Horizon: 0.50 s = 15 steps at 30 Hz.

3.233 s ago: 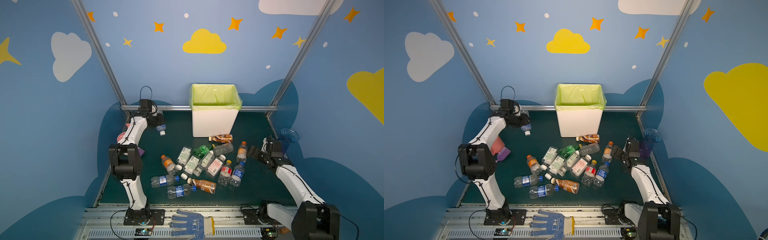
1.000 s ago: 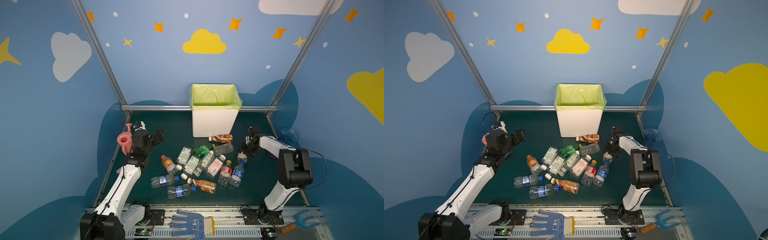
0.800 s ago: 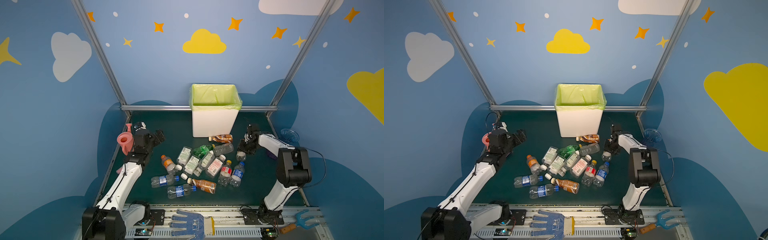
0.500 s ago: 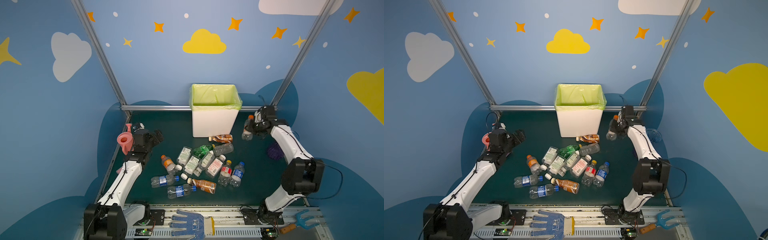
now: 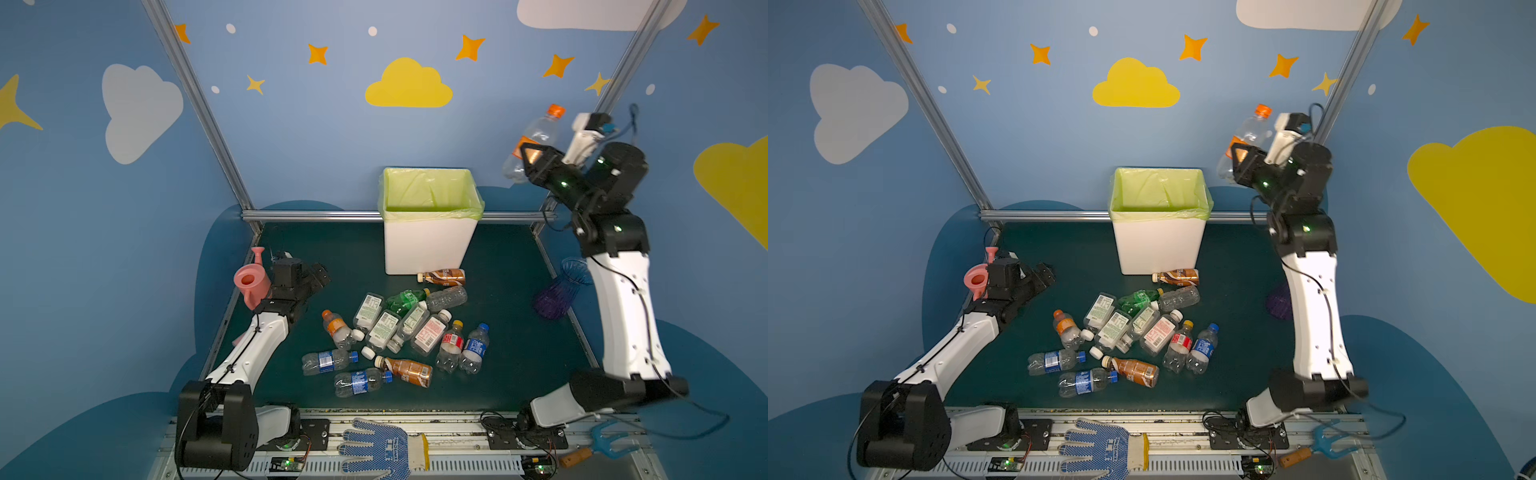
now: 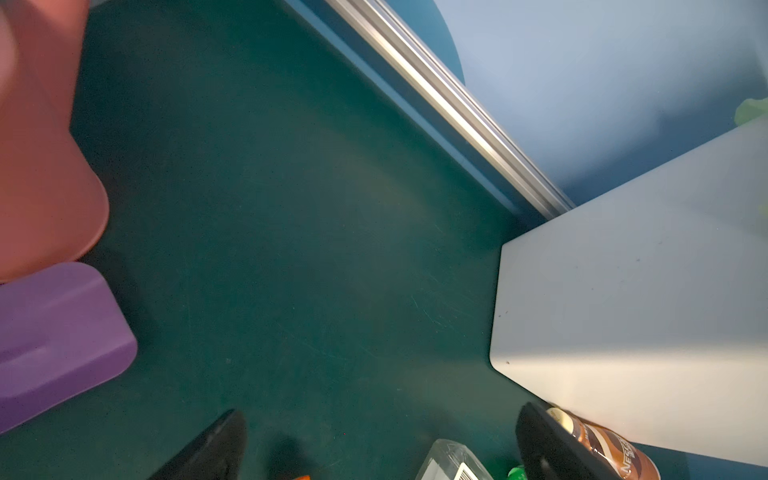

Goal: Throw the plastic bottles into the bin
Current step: 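Move the orange-capped bottle over the bin and open the right gripper, then grasp an orange-capped bottle with the left gripper while the right gripper withdraws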

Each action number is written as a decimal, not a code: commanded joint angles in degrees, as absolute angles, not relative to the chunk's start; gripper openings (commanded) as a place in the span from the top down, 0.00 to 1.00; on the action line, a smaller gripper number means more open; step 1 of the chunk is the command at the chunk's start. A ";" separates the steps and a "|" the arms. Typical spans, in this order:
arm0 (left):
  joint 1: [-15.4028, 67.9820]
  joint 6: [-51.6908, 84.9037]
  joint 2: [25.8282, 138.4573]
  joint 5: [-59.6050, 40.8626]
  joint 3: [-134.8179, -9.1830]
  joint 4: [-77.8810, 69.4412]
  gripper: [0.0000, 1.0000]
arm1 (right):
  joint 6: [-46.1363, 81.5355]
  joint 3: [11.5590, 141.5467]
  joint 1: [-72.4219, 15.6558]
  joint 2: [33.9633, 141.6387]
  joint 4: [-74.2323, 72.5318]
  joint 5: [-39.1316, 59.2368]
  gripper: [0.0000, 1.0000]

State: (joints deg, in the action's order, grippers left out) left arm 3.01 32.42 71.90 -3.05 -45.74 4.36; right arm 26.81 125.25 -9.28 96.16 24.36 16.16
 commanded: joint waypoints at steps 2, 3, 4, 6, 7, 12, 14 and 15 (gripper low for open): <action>2.72 34.05 72.25 -3.89 -47.72 8.45 0.00 | 18.78 154.39 -16.93 119.66 51.16 25.07 0.46; 2.72 34.08 72.19 -3.63 -47.81 9.05 0.00 | 18.36 160.14 -17.35 122.00 54.29 24.16 0.38; 2.70 34.10 72.08 -3.45 -47.88 9.46 0.00 | 18.60 162.26 -17.12 122.35 55.27 23.31 0.31; 2.72 34.05 71.66 -3.02 -47.99 10.22 0.00 | 19.02 159.65 -16.38 118.98 53.64 20.70 0.24; 2.72 34.09 71.52 -2.74 -48.05 10.52 0.00 | 19.19 155.26 -16.19 115.42 50.98 19.06 0.20; 2.71 34.70 70.22 -2.12 -48.08 11.54 0.00 | 19.87 128.04 -15.82 95.50 31.82 13.21 0.09; 2.71 35.03 69.79 -2.11 -48.03 12.07 0.00 | 20.00 124.85 -14.99 92.12 31.50 11.92 0.08; 2.71 35.02 69.71 -2.28 -47.99 12.33 0.00 | 19.72 123.87 -14.56 91.27 31.97 11.57 0.08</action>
State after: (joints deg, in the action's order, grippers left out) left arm 3.01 34.41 71.07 -3.03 -46.61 10.41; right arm 20.53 125.78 -14.92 96.84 39.22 14.57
